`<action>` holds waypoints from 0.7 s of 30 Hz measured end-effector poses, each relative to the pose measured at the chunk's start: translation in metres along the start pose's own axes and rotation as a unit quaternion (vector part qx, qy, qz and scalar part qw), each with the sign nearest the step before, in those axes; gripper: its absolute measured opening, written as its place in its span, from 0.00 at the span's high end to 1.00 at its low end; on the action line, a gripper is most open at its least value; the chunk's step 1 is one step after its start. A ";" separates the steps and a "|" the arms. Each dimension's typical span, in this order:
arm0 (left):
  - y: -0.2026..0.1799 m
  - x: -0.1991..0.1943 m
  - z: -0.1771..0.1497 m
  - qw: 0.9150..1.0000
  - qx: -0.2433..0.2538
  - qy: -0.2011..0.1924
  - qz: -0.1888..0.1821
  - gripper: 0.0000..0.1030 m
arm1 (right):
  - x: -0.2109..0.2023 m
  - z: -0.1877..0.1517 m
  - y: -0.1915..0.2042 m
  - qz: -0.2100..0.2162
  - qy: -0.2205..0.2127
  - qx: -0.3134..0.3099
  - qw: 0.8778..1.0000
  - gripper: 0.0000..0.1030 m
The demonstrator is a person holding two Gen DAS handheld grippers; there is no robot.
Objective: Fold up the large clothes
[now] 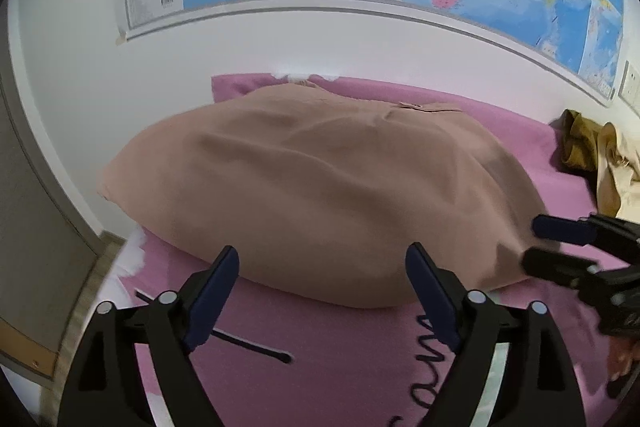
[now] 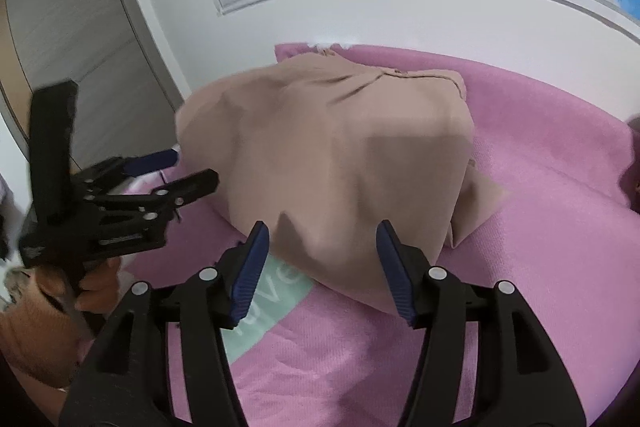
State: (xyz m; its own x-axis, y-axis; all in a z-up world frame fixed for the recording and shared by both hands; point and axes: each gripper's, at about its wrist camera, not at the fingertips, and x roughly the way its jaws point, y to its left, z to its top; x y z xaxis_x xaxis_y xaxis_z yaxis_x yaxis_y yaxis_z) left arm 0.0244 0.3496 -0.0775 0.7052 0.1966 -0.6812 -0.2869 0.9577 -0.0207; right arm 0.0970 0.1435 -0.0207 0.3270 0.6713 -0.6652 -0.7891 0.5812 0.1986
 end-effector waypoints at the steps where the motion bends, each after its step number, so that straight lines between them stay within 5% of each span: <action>1: -0.001 0.002 -0.001 1.000 -0.003 0.004 -0.001 0.19 | 0.005 -0.002 0.001 -0.012 0.008 -0.007 1.000 0.45; 7: -0.007 0.009 -0.009 0.999 -0.004 0.023 0.025 0.18 | 0.002 -0.010 0.004 -0.021 0.010 -0.007 1.000 0.42; 21: -0.017 -0.033 -0.010 0.999 -0.011 -0.027 0.029 0.09 | -0.026 -0.018 0.024 -0.030 -0.032 -0.023 0.999 0.25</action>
State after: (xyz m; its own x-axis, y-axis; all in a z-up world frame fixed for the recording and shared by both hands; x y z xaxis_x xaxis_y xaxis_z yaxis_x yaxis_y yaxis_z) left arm -0.0010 0.3248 -0.0620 0.7208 0.2622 -0.6417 -0.3412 0.9400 0.0009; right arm 0.0603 0.1318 -0.0120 0.4052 0.6649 -0.6275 -0.7900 0.6001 0.1258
